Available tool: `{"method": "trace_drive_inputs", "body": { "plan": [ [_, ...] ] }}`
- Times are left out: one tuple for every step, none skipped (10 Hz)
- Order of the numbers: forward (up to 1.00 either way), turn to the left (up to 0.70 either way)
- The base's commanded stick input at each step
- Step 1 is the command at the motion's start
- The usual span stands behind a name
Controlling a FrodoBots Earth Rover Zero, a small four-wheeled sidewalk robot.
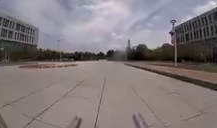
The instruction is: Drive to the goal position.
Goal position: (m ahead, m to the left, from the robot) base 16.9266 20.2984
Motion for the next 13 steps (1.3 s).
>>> {"method": "trace_drive_inputs", "body": {
  "plan": [
    [1.00,0.00],
    [1.00,0.00],
    [1.00,0.00],
    [1.00,0.00],
    [1.00,0.00],
    [1.00,0.00],
    [1.00,0.00],
    [1.00,0.09],
    [1.00,0.23],
    [1.00,0.27],
    [1.00,0.27],
    [1.00,0.27],
    [1.00,0.27]
  ]
}}
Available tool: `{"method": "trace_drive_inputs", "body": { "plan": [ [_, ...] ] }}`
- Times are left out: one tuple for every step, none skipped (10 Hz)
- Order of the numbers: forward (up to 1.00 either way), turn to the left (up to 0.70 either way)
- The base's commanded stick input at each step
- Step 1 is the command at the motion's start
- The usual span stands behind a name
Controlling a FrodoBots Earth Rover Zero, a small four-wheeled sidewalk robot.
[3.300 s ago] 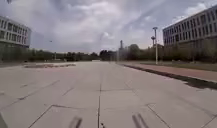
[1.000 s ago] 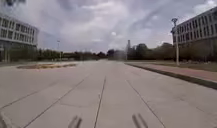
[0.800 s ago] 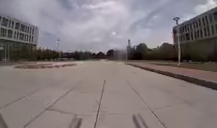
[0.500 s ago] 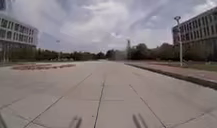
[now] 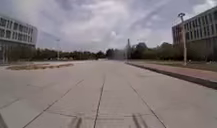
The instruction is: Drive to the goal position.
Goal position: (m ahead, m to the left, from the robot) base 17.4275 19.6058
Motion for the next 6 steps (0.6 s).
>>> {"method": "trace_drive_inputs", "body": {
  "plan": [
    [1.00,0.21],
    [1.00,0.03],
    [1.00,0.00],
    [1.00,0.00],
    [1.00,0.00],
    [1.00,0.00]
  ]
}}
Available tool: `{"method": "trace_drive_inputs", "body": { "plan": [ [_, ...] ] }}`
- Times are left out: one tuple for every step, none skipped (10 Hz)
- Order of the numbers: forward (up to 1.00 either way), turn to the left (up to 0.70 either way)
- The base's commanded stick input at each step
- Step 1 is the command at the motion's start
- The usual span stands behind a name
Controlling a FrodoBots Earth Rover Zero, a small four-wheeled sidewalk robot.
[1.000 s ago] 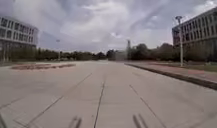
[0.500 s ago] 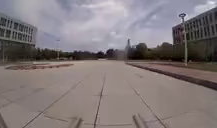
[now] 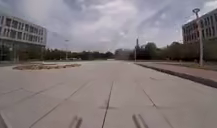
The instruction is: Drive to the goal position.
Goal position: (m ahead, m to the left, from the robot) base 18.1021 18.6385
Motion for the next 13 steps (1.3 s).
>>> {"method": "trace_drive_inputs", "body": {
  "plan": [
    [1.00,0.00],
    [1.00,0.00],
    [1.00,0.00],
    [1.00,0.00],
    [1.00,0.00],
    [1.00,0.00],
    [1.00,0.00],
    [1.00,0.00],
    [1.00,0.00],
    [1.00,0.00],
    [1.00,0.00],
    [1.00,0.00],
    [1.00,0.00]
  ]
}}
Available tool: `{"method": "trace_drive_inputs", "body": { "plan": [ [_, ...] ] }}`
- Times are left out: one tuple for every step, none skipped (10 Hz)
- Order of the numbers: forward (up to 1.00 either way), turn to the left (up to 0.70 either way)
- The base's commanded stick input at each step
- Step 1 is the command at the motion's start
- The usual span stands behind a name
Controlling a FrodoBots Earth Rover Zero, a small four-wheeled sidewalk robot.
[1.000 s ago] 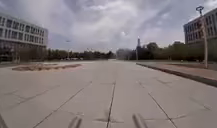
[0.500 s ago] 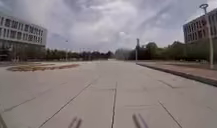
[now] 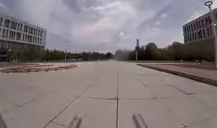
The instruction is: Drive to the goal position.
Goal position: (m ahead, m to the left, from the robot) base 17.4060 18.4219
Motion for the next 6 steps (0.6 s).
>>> {"method": "trace_drive_inputs", "body": {
  "plan": [
    [1.00,0.00],
    [1.00,0.00],
    [1.00,0.00],
    [1.00,0.00],
    [1.00,0.00],
    [1.00,0.06]
  ]
}}
